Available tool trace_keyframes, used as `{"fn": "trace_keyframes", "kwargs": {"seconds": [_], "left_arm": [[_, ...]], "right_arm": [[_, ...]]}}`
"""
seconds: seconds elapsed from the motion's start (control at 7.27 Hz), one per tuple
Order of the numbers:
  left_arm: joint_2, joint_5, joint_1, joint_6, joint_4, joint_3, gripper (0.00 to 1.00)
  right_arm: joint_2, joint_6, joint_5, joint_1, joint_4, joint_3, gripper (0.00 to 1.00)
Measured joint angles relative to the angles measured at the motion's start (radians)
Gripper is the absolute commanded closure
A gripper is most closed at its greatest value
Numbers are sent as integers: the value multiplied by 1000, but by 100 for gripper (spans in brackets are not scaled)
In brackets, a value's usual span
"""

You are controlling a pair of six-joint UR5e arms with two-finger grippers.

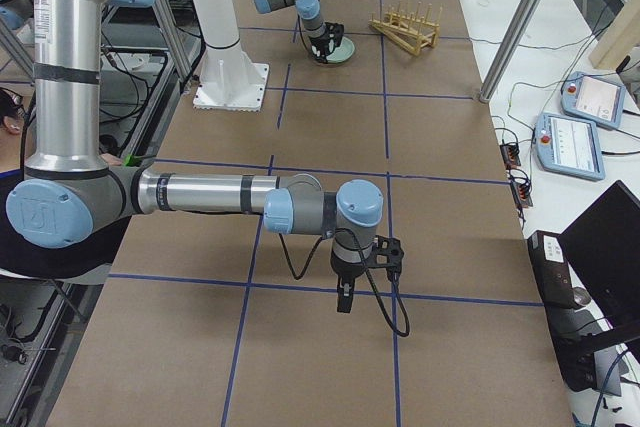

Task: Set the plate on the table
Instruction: 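Swing the plate toward the robot and lower it flat onto the table, then open the left gripper and withdraw it from the plate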

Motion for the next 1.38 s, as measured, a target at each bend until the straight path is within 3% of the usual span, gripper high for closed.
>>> {"fn": "trace_keyframes", "kwargs": {"seconds": [0.55,0.83,1.1,1.24,1.38], "left_arm": [[-2,-449,-492,396,-36,-55,0],[159,-638,-709,637,-178,-34,0],[314,-820,-922,937,-299,127,0],[399,-883,-1007,1055,-322,189,0],[482,-882,-1069,1126,-338,225,0]], "right_arm": [[0,-1,0,0,0,0,0],[0,-1,0,0,0,0,0],[0,-1,0,0,0,0,0],[0,0,0,0,0,0,0],[0,-1,0,0,0,0,0]]}}
